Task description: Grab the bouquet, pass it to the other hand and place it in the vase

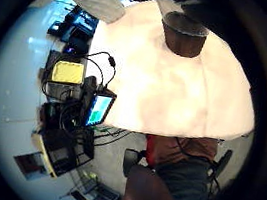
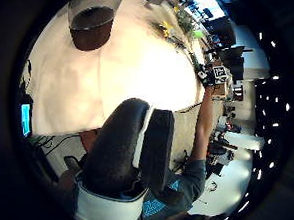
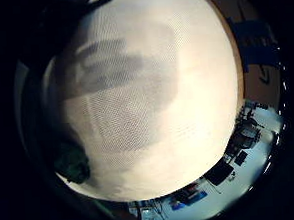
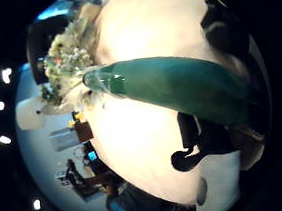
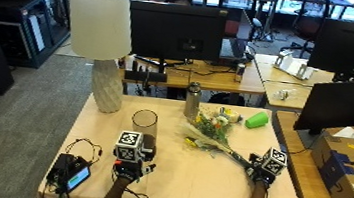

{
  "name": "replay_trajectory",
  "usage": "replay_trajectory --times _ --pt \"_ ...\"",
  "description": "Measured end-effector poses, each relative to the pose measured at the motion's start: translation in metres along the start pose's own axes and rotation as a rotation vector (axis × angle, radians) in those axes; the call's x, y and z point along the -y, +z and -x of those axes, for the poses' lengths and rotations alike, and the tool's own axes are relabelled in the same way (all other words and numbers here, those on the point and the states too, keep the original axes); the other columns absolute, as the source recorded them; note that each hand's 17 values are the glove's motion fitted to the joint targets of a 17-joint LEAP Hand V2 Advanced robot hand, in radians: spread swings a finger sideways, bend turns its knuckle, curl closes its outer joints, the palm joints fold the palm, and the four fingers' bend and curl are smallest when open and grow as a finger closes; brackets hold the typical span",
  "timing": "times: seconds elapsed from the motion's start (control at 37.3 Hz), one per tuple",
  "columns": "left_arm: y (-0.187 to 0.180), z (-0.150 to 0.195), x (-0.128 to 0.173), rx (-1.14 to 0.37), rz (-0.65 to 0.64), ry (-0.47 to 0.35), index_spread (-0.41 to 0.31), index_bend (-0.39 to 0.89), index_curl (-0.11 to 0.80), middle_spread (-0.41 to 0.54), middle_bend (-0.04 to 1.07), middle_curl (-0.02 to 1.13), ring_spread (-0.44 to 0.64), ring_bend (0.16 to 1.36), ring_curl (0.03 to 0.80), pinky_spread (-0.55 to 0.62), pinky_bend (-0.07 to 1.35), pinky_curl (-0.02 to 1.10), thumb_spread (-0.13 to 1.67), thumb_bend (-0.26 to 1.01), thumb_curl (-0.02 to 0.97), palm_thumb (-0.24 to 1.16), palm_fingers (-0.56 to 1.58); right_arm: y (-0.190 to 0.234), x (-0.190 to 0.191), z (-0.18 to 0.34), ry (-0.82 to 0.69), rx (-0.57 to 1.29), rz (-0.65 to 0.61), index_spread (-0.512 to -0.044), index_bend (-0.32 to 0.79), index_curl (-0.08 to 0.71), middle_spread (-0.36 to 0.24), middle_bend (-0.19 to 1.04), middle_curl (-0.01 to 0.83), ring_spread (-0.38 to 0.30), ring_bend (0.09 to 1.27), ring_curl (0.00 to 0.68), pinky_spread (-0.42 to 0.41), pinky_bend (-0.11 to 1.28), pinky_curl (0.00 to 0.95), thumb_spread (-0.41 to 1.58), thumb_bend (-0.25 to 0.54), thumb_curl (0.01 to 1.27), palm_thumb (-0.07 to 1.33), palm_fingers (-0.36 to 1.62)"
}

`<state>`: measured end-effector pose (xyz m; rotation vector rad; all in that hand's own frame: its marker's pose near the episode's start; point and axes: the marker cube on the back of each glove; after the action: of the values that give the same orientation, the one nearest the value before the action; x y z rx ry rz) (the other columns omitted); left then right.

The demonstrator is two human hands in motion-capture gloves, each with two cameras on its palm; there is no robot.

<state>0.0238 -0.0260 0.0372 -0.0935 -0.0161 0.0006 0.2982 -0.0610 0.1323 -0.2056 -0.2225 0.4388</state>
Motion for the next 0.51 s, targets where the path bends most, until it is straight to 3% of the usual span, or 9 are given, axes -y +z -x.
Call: replay_trajectory --times 0.13,0.21,0.3,0.32,0.35,0.48,0.51 --pt "-0.001 -0.002 -0.004 -0.003 0.01 0.001 0.046 0.12 0.228 0.212 0.24 0.35 0.41 0.64 0.267 0.49 0.47 0.33 1.04 -0.02 0.266 0.0 0.09 -0.008 0.004 0.016 -0.176 0.006 -0.111 -0.339 0.51 0.345 -0.153 0.21 0.334 -0.064 0.2 0.232 0.225 0.29 0.272 1.05 0.112 0.39 0.81 0.62" --pt "-0.002 -0.003 -0.004 -0.008 0.007 0.007 0.046 0.12 0.228 0.212 0.24 0.35 0.41 0.64 0.267 0.49 0.47 0.33 1.04 -0.02 0.267 0.0 0.09 -0.018 0.018 0.013 -0.158 -0.065 -0.273 -0.315 0.5 0.36 -0.163 0.19 0.337 -0.102 0.25 0.251 0.195 0.31 0.281 1.04 0.102 0.4 0.84 0.8" --pt "0.0 -0.003 -0.002 -0.016 0.003 0.015 0.046 0.12 0.228 0.212 0.24 0.35 0.41 0.64 0.267 0.48 0.47 0.33 1.04 -0.02 0.267 0.0 0.09 -0.022 0.024 0.015 -0.156 -0.097 -0.336 -0.296 0.3 0.322 -0.156 0.34 0.388 -0.135 0.38 0.299 0.056 0.38 0.302 1.04 0.095 0.4 0.86 1.19" --pt "0.0 -0.003 -0.002 -0.02 0.002 0.016 0.046 0.12 0.229 0.212 0.24 0.36 0.41 0.64 0.267 0.48 0.47 0.33 1.04 -0.02 0.267 0.0 0.09 -0.021 0.022 0.016 -0.16 -0.099 -0.321 -0.292 0.28 0.332 -0.155 0.34 0.394 -0.143 0.42 0.317 0.031 0.39 0.308 1.04 0.09 0.4 0.87 1.21" --pt "0.0 -0.003 -0.002 -0.024 0.0 0.015 0.046 0.12 0.229 0.212 0.24 0.36 0.41 0.64 0.267 0.48 0.47 0.33 1.04 -0.02 0.267 0.0 0.09 -0.019 0.018 0.018 -0.162 -0.103 -0.3 -0.285 0.17 0.315 -0.155 0.39 0.418 -0.15 0.53 0.364 -0.06 0.48 0.349 1.03 0.088 0.41 0.88 1.39" --pt "0.0 -0.004 -0.003 -0.032 -0.003 0.004 0.046 0.12 0.229 0.213 0.24 0.36 0.4 0.64 0.268 0.48 0.47 0.33 1.04 -0.02 0.268 0.0 0.09 -0.015 0.011 0.019 -0.158 -0.145 -0.315 -0.269 0.15 0.332 -0.154 0.52 0.476 -0.172 0.72 0.455 -0.191 0.53 0.397 0.99 0.062 0.42 0.91 1.49" --pt "-0.001 -0.004 -0.003 -0.028 0.0 0.005 0.046 0.12 0.229 0.213 0.24 0.36 0.41 0.64 0.268 0.48 0.47 0.33 1.04 -0.02 0.268 0.0 0.09 -0.014 0.014 0.019 -0.163 -0.145 -0.337 -0.27 0.15 0.332 -0.155 0.52 0.479 -0.172 0.71 0.453 -0.205 0.55 0.405 1.0 0.052 0.42 0.9 1.43"
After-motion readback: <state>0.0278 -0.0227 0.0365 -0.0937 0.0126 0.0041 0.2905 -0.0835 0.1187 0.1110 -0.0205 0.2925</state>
